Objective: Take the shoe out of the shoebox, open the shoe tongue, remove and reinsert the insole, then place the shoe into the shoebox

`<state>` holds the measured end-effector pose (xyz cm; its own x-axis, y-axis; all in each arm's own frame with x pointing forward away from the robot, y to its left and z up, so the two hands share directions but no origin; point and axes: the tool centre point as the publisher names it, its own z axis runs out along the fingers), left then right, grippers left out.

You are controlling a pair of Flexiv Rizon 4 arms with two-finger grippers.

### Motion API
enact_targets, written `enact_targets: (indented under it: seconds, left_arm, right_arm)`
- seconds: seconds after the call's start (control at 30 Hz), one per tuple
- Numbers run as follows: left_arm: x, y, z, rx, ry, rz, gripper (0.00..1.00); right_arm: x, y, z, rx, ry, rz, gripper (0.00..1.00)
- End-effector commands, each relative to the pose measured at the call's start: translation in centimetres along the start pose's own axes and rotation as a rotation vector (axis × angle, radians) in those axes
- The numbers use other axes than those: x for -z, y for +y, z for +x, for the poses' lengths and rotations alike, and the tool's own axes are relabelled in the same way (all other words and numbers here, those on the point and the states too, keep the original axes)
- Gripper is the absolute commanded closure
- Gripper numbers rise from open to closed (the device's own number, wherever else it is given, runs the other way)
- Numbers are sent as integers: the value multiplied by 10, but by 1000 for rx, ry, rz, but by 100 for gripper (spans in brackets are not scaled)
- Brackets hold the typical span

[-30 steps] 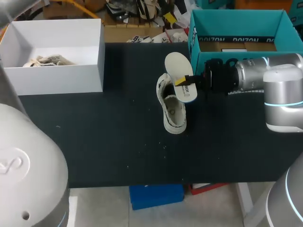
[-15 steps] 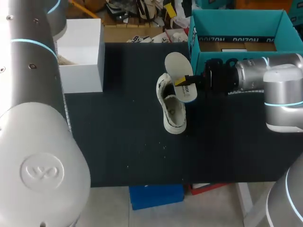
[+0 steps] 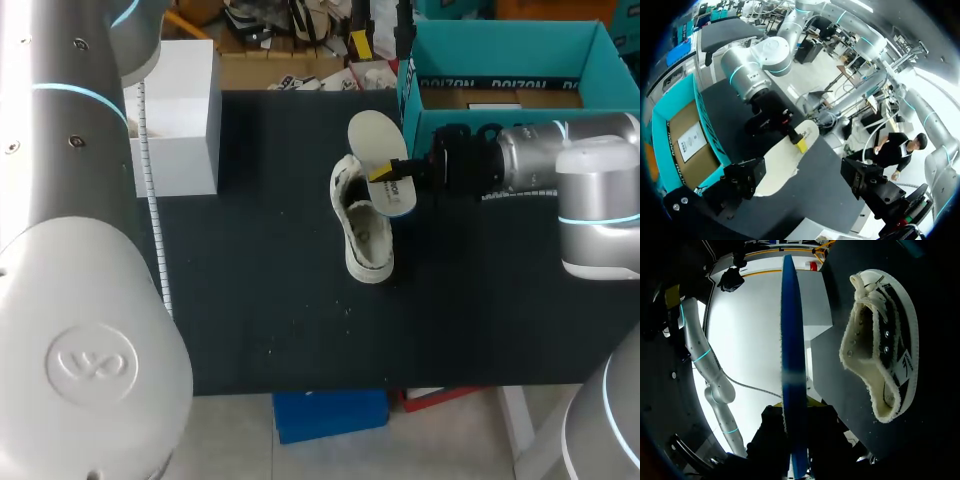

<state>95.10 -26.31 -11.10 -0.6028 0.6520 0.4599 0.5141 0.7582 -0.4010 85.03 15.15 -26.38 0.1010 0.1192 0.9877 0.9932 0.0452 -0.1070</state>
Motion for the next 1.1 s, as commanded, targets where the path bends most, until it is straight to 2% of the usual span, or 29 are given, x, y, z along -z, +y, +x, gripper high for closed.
enact_targets:
  seconds: [0.03, 0.2, 0.33, 0.4, 0.47, 0.93, 1.0, 1.03, 1.1]
  left_arm:
    - [0, -4, 2, -54, -55, -324, 0]
    - [-12, -10, 10, -59, -122, -396, 0]
    - [-19, -12, 13, -63, -177, -398, 0]
    - [-27, -13, 16, -43, -239, -405, 0]
    - [-30, -14, 16, -56, -248, -386, 0]
    - [-30, -14, 16, -56, -248, -386, 0]
    - [-34, -22, 19, -87, -348, -452, 0]
    - [-38, -24, 19, -133, -402, -453, 0]
    - [-45, -25, 19, -151, -455, -511, 0]
  right_arm:
    - [-1, 0, 0, 0, -1, -2, 100]
    - [-1, 0, 0, 0, -1, -2, 100]
    - [-1, 0, 0, 0, -1, -2, 100]
    - [-1, 0, 0, 0, -1, -2, 100]
    - [-1, 0, 0, 0, -1, -2, 100]
    - [-1, 0, 0, 0, -1, -2, 100]
    - [-1, 0, 0, 0, -1, -2, 100]
    - [-1, 0, 0, 0, -1, -2, 100]
    - [-1, 0, 0, 0, -1, -2, 100]
